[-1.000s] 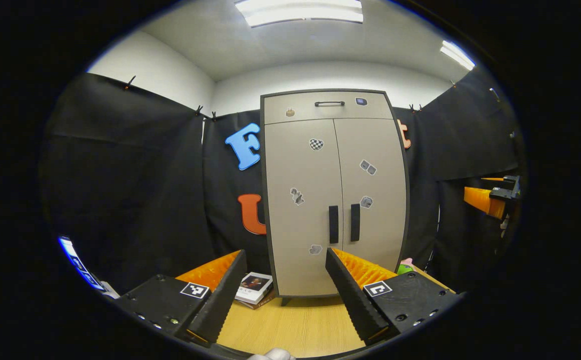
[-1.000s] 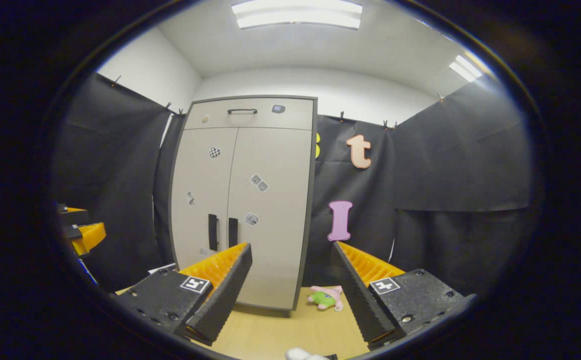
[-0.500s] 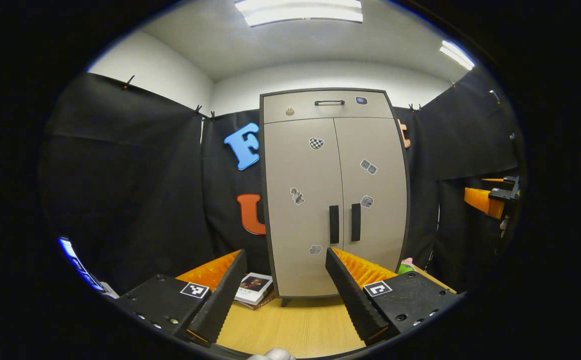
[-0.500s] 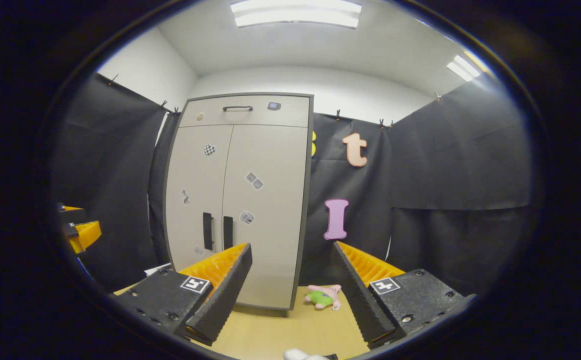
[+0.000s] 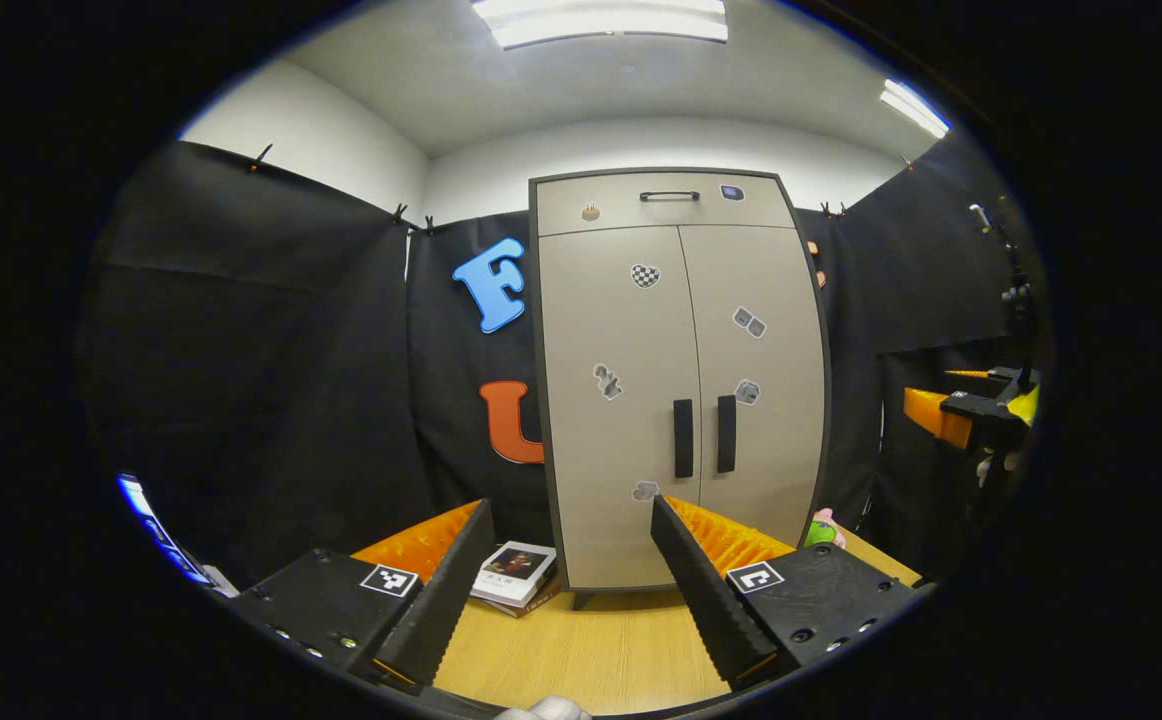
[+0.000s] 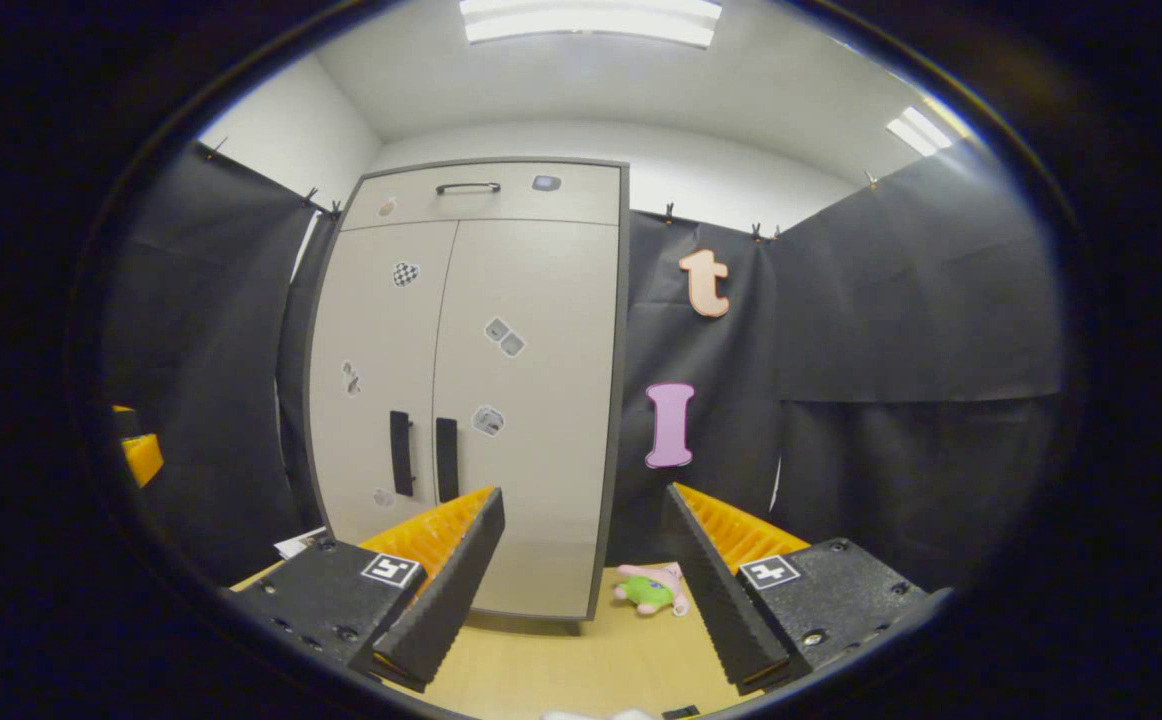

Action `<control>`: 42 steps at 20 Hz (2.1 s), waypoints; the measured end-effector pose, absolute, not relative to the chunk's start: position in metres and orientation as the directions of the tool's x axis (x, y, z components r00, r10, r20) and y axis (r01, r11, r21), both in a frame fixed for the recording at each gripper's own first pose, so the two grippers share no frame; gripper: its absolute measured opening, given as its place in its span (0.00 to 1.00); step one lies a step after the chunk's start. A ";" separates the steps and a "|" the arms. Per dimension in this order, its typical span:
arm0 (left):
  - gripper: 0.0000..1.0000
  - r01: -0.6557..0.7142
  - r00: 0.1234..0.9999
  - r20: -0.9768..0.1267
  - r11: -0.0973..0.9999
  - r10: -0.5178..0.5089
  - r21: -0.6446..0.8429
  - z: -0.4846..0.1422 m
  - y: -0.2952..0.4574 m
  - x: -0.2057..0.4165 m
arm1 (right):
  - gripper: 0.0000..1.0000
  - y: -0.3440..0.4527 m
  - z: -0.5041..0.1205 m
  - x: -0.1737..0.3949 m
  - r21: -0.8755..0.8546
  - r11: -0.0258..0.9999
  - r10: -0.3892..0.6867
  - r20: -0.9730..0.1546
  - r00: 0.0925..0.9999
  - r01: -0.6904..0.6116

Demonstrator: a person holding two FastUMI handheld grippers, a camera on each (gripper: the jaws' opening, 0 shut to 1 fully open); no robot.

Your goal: Open the right door of the double-door shoe cabinet with the right hand, and open the left door with the left hand.

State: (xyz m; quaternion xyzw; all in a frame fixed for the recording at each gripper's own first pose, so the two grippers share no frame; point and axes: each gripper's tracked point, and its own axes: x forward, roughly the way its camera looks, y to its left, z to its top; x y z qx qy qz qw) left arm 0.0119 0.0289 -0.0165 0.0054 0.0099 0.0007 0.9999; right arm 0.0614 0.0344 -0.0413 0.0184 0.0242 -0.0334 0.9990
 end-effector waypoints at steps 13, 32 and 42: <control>0.96 -0.162 0.984 -0.076 0.987 0.162 0.009 -0.036 0.068 0.023 | 0.94 0.157 -0.102 0.257 0.063 0.997 0.058 -0.142 0.988 -0.049; 0.96 -0.271 0.958 -0.098 0.963 0.270 0.004 -0.044 0.095 0.029 | 0.31 0.186 -0.119 0.326 0.090 0.995 0.061 -0.217 0.974 -0.042; 0.96 -0.200 0.976 -0.087 0.980 0.198 -0.008 -0.050 0.082 0.001 | 0.22 0.173 -0.118 0.304 0.077 0.992 0.114 -0.210 0.971 -0.100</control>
